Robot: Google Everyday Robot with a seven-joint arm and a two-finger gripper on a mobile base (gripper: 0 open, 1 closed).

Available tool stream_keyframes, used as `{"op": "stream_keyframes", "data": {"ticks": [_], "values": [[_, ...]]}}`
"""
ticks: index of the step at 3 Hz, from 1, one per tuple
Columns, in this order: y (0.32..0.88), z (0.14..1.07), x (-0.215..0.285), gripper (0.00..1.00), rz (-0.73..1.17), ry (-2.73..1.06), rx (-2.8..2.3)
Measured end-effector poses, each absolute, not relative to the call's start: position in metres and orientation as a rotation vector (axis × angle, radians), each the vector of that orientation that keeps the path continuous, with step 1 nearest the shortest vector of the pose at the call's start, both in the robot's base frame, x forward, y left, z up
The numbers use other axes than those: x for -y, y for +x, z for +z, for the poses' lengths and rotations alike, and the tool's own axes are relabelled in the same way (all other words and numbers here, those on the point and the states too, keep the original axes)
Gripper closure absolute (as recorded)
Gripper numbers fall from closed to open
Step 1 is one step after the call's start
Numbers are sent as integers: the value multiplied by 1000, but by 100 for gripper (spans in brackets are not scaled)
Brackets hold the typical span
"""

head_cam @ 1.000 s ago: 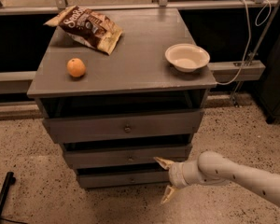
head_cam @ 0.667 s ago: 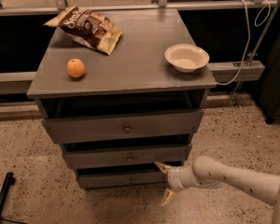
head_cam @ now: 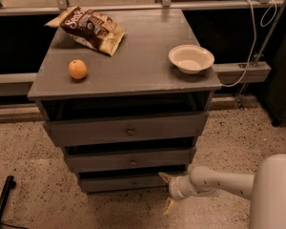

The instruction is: Open bottom drawer

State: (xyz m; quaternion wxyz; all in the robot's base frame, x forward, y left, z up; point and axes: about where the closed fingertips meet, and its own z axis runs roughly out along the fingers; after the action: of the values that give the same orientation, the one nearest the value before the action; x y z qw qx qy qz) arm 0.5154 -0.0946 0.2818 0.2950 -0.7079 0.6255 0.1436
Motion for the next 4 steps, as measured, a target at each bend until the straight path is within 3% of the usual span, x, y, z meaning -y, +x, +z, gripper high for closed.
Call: {"op": "stream_keyframes", "data": {"ticks": [2, 4], "values": [[525, 239, 108, 0, 357, -1827, -1713], [569, 217, 130, 0, 312, -1915, -1607]]}}
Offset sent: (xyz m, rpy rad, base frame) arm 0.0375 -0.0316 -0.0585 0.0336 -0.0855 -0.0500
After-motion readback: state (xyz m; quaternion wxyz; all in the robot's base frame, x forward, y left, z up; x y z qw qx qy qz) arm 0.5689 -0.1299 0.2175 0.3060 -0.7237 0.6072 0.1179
